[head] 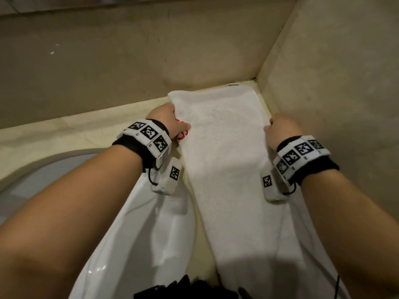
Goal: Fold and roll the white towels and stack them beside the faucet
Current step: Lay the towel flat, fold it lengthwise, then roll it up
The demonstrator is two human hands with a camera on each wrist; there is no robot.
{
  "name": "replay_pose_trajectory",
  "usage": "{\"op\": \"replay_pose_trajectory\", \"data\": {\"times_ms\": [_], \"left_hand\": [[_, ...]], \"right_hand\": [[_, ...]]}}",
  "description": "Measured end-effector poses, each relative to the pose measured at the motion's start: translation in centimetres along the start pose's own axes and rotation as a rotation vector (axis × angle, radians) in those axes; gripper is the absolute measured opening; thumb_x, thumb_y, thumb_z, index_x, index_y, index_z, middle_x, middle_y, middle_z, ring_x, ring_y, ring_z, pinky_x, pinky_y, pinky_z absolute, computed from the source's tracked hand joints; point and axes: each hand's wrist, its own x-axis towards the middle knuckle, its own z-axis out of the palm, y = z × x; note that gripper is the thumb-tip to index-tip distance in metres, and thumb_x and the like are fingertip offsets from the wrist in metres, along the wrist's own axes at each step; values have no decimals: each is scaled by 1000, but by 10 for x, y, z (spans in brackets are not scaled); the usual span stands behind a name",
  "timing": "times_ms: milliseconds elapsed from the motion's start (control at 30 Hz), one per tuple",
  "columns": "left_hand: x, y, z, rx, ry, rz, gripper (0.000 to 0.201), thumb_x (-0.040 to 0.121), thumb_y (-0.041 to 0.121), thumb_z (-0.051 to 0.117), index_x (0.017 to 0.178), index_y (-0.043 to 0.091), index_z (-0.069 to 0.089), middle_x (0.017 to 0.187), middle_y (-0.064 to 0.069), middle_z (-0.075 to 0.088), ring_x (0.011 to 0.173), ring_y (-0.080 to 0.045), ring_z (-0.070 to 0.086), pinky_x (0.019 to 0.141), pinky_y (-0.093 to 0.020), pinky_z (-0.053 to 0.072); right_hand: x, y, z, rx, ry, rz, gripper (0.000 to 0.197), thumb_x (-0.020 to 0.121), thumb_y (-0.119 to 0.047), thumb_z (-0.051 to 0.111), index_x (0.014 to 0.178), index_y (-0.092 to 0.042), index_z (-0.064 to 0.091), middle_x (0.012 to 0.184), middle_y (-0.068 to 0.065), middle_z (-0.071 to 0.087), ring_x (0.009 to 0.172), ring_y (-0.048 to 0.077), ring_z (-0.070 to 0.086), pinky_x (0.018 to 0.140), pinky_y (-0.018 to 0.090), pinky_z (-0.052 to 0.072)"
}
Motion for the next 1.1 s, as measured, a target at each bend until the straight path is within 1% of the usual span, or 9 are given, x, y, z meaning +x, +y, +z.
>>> {"op": "replay_pose_trajectory", "data": {"times_ms": [200, 300, 467, 567, 700, 833, 933, 1033, 1100], "left_hand": [[-21, -2, 4, -190, 23, -112, 61, 74, 44, 70, 119, 9, 46, 108, -7, 58, 97, -27, 56, 78, -31, 45], [-41, -4, 13, -426, -83, -187, 51, 72, 35, 75, 109, 11, 50, 108, -12, 62, 98, -31, 63, 88, -44, 53], [-78, -6, 34, -665, -227, -220, 21, 80, 13, 69, 69, 11, 51, 74, -9, 60, 65, -22, 62, 63, -32, 59], [-97, -10, 49, -753, -274, -243, 17, 81, 8, 66, 71, 9, 53, 71, -8, 59, 63, -20, 60, 57, -27, 57], [-118, -12, 67, -816, -323, -235, 11, 84, 8, 63, 93, 6, 58, 87, -9, 63, 72, -20, 63, 58, -25, 57], [-126, -11, 74, -799, -274, -218, 6, 85, 8, 62, 87, 9, 56, 83, -6, 62, 69, -19, 62, 54, -23, 57], [-131, -10, 74, -808, -227, -228, 11, 85, 11, 62, 77, 12, 54, 78, -5, 61, 64, -17, 61, 47, -19, 56], [-140, -10, 78, -802, -265, -224, 13, 82, 18, 67, 83, 10, 56, 81, -7, 63, 67, -18, 63, 53, -22, 58], [-151, -9, 86, -755, -332, -204, 20, 81, 18, 68, 95, 8, 59, 88, -8, 66, 71, -19, 65, 59, -24, 59]], "right_hand": [[-41, 37, 2, 351, -52, 48, 33, 92, -11, 41, 123, -4, 50, 126, 21, 55, 110, 30, 53, 89, 31, 40], [-70, 61, 13, 463, -156, 9, 33, 84, -5, 46, 116, -7, 55, 114, 17, 62, 92, 21, 54, 84, 33, 43], [-100, 77, 22, 777, -277, -77, 37, 80, 11, 47, 110, -9, 54, 99, 7, 63, 87, 23, 59, 80, 33, 48], [-107, 78, 21, 934, -289, -132, 39, 79, 23, 37, 102, -4, 55, 80, 5, 58, 72, 17, 54, 68, 20, 49], [-116, 80, 22, 928, -227, -180, 24, 85, 5, 54, 83, -19, 56, 78, 2, 57, 70, 12, 55, 73, 20, 48], [-109, 80, 28, 299, 79, -44, 18, 86, -7, 53, 103, -3, 59, 98, 18, 63, 92, 30, 58, 78, 29, 44], [-111, 79, 40, -71, 95, -24, 28, 91, -5, 41, 116, 3, 52, 120, 23, 58, 111, 35, 54, 89, 34, 43], [-116, 83, 45, 294, 132, -72, 27, 93, -3, 35, 95, -3, 61, 95, 23, 64, 86, 34, 61, 77, 37, 44], [-128, 92, 48, 809, 43, 10, 37, 87, 6, 30, 73, -14, 58, 71, 9, 58, 58, 14, 59, 58, 28, 45]]}}
